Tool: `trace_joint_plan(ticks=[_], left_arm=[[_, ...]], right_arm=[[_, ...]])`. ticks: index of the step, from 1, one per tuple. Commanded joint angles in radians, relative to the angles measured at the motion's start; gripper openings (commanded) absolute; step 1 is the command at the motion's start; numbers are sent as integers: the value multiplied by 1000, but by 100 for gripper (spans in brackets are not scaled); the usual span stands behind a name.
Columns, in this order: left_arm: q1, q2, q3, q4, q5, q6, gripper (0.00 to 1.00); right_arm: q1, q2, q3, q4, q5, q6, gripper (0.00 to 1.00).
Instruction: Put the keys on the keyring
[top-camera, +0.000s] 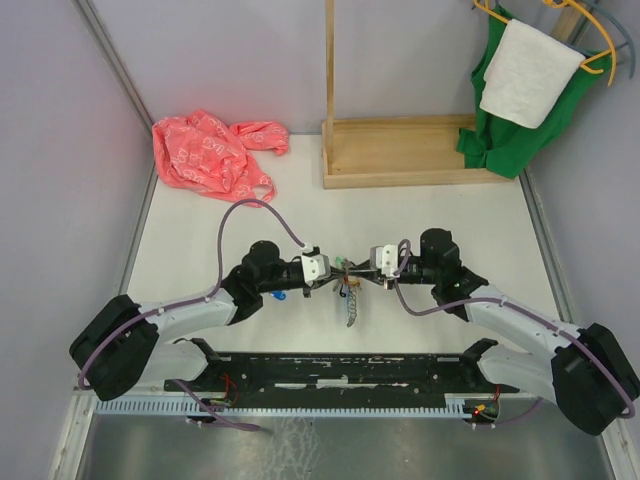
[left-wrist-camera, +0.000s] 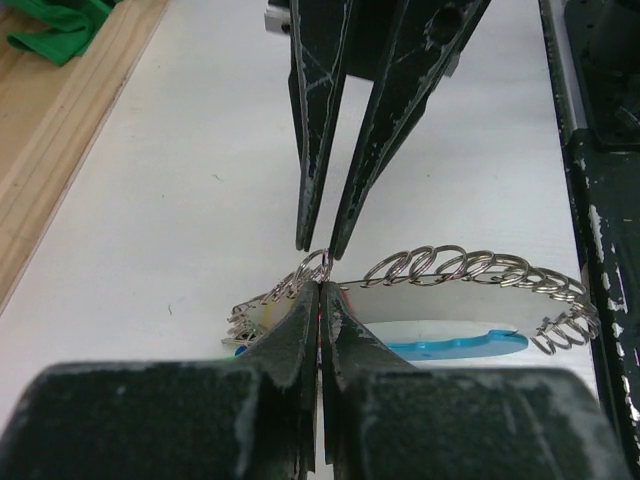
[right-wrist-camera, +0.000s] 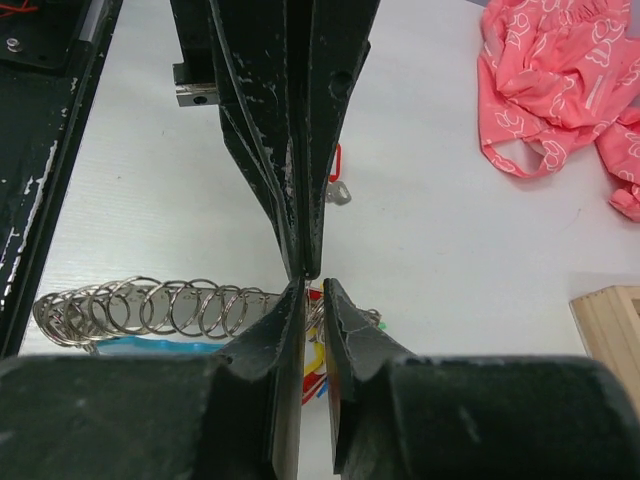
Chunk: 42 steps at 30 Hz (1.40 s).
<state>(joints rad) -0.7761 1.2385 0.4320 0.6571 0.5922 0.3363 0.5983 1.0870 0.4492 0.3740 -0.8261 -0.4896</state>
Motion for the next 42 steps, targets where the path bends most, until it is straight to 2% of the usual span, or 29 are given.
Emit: trace_joint_plan(ticks=[1,9,20,31,38,42], left_arm=[[-7,-25,80,-151,-25,74,3],[-26,-7,145,-262,-52,79,3],[-42,-2,167,-295,-52,86,3],[-54,1,186,-312,-56,78,3],[-54,1,191,-313,-63,70,3],[-55,0,191,-307,-58,61,3]], right_arm=[[0,-20,89,-191,9,-87,21],[1,20,152,-327,5,-134,31],[0,41,166,-278,24,-120,34],[0,68,196,-308,-18,-119,23],[1,90,225,-403,-29,-157,20],[2,97,222,-387,-34,-152,2]])
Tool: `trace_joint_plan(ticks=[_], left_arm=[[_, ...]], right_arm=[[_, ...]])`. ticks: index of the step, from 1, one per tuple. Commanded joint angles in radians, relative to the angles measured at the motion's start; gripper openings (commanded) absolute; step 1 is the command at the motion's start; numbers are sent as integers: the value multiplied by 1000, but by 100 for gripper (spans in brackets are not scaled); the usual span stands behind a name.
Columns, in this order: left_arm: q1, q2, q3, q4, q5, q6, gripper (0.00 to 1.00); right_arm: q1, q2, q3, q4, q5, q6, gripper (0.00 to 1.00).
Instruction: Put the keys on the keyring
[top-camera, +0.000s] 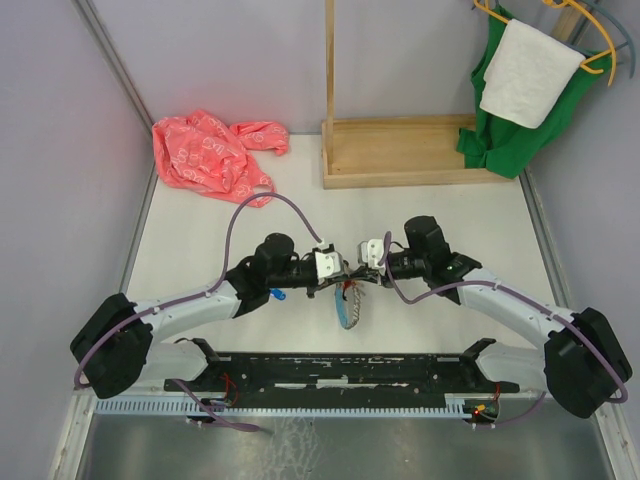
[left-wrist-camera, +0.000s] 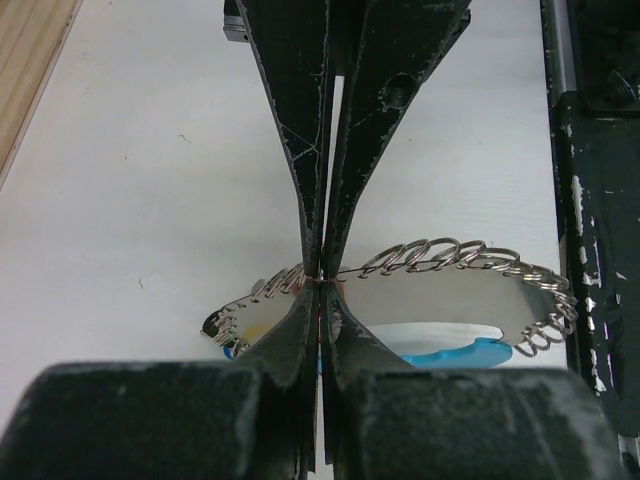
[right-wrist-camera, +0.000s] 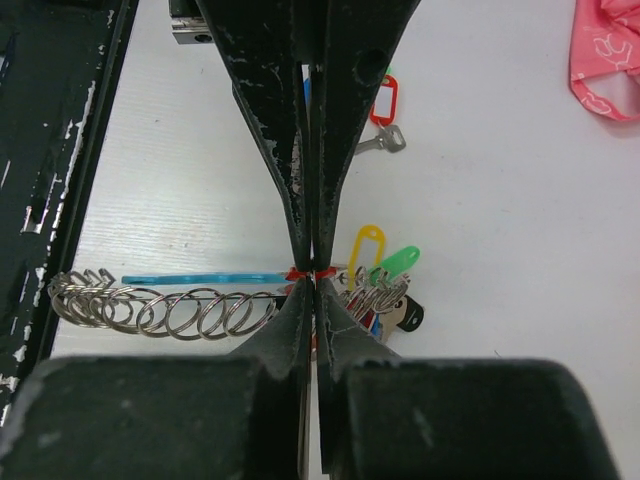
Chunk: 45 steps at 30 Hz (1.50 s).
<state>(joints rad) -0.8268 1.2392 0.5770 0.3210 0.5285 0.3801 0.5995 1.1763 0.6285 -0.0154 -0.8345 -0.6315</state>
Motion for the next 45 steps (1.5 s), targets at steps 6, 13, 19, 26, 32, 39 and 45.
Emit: trace_joint_plan(ticks=[6,13,19,26,32,39,45], left_arm=[[16,-34,-34,159,-7,-49,12],[88,-32,-128,356,50,-165,28],[120,-11,-162,431,93,-187,32],[130,29,-144,432,178,-171,32],[134,59,-122,377,206,-127,30],[137,81,-102,354,209,-107,29],[137,98,-96,344,237,-100,21]], right_arm=[[-1,-21,-19,153,-5,54,1],[-10,-38,-89,344,-14,130,1],[-16,-36,-124,450,-28,168,1],[-17,-32,-132,482,-44,179,1],[-20,-33,-133,488,-66,181,1],[-19,-29,-136,501,-94,185,1],[-21,-24,-144,540,-103,203,1]])
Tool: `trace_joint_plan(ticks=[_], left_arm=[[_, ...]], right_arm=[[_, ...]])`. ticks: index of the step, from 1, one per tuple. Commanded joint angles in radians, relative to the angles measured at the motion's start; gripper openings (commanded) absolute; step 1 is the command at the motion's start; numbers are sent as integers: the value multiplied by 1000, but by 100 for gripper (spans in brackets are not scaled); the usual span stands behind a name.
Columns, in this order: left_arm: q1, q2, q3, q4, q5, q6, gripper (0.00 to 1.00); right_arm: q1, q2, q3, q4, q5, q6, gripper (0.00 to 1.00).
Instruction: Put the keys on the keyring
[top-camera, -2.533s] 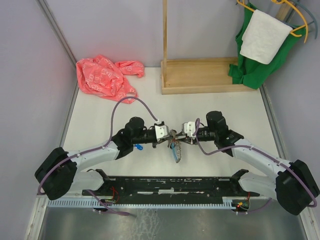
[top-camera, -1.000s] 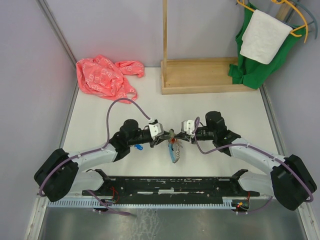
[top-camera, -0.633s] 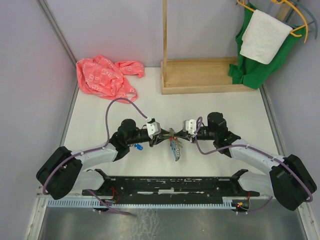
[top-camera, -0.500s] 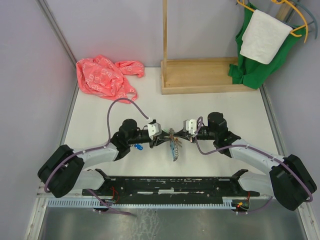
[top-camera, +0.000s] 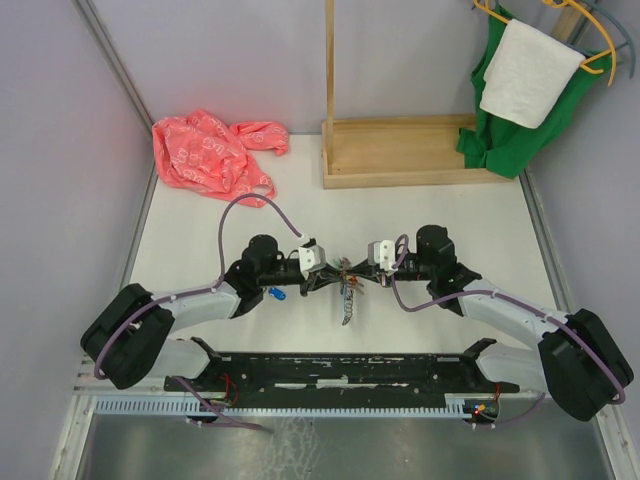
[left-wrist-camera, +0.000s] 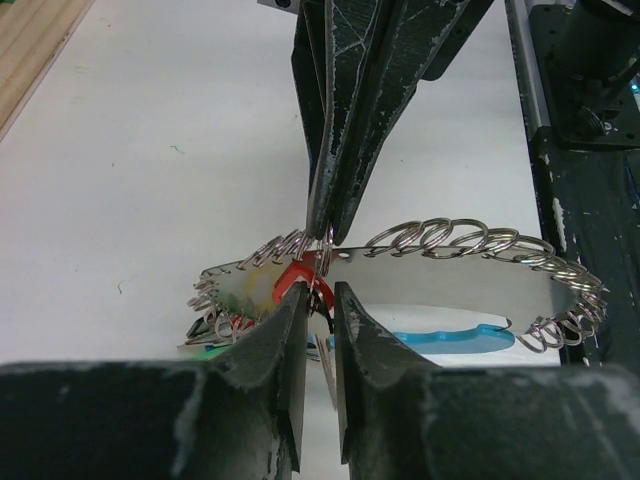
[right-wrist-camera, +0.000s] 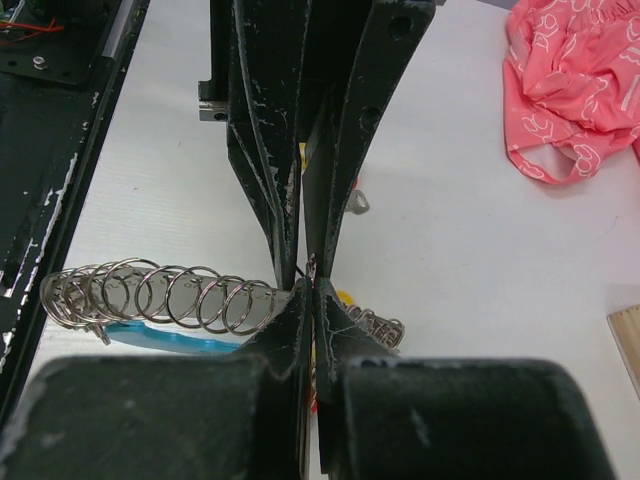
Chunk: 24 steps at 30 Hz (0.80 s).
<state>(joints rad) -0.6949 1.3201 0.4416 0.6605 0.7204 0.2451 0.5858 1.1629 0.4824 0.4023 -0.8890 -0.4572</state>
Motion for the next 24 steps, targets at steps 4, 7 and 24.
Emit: trace_joint_plan(ticks=[4,7,24], left_arm=[[6,25,43,-15,51,42,7],[5,25,46,-2,70,36,3],[-8,-96,35,-37,49,20,3]], right_arm=[[-13,-11,-5,142,-47,36,1],[-12,-2,-1,143,-53,43,1],[-12,-18,118,-322,-2,-157,12]])
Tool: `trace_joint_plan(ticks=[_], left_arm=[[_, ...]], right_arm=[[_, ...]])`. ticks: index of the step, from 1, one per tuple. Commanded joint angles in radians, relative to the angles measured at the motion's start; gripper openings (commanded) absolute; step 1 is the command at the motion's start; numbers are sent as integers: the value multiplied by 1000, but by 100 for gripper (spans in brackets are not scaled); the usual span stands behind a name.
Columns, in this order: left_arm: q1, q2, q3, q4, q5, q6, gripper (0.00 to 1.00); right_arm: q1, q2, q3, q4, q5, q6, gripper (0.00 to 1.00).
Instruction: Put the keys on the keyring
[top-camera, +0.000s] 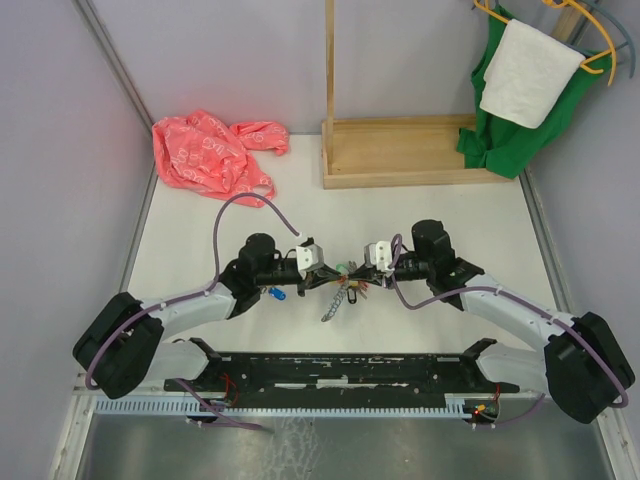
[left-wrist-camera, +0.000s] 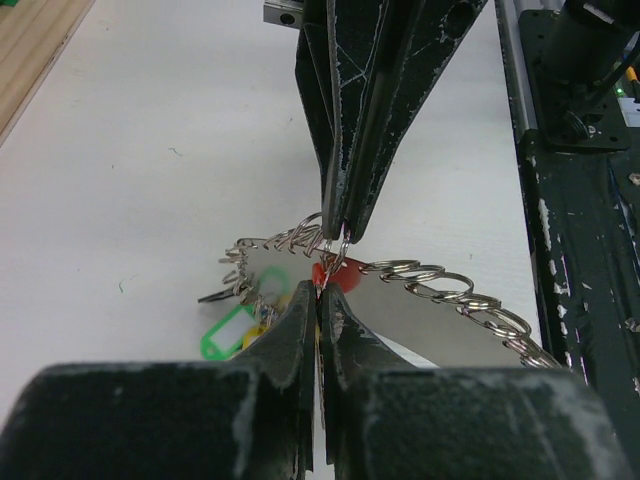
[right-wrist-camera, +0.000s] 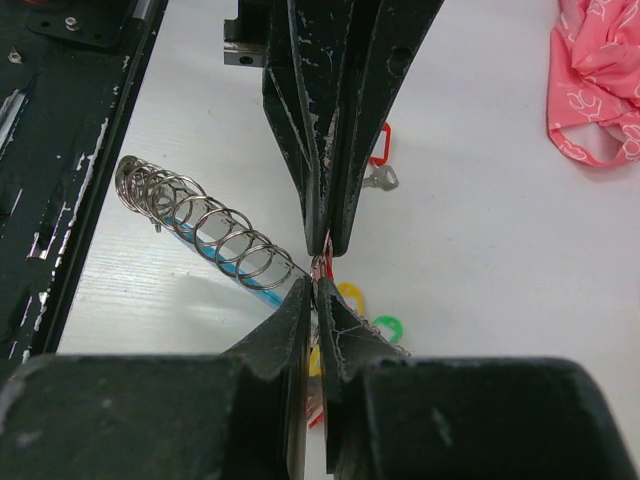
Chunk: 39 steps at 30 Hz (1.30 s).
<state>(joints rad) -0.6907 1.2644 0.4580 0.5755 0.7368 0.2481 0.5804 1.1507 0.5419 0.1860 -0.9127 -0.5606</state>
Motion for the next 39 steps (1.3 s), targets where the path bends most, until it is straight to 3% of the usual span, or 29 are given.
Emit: trace_joint_plan(ticks=[1,10,20,39], left_arm=[[-15,-38,22,47,33,17,3],[-33,-32,34,29,34,18,3],[-44,-22,52,5,21,16,3],[-54,-5,80,-54,-4,32,3]], right_arm=[[-6,-2,63,-109,23,-54,12],[-4,20,80,-123,34,-53,12],[13,43,94,-122,58,-46,23],[32,10,118,-144,80,-43,20]])
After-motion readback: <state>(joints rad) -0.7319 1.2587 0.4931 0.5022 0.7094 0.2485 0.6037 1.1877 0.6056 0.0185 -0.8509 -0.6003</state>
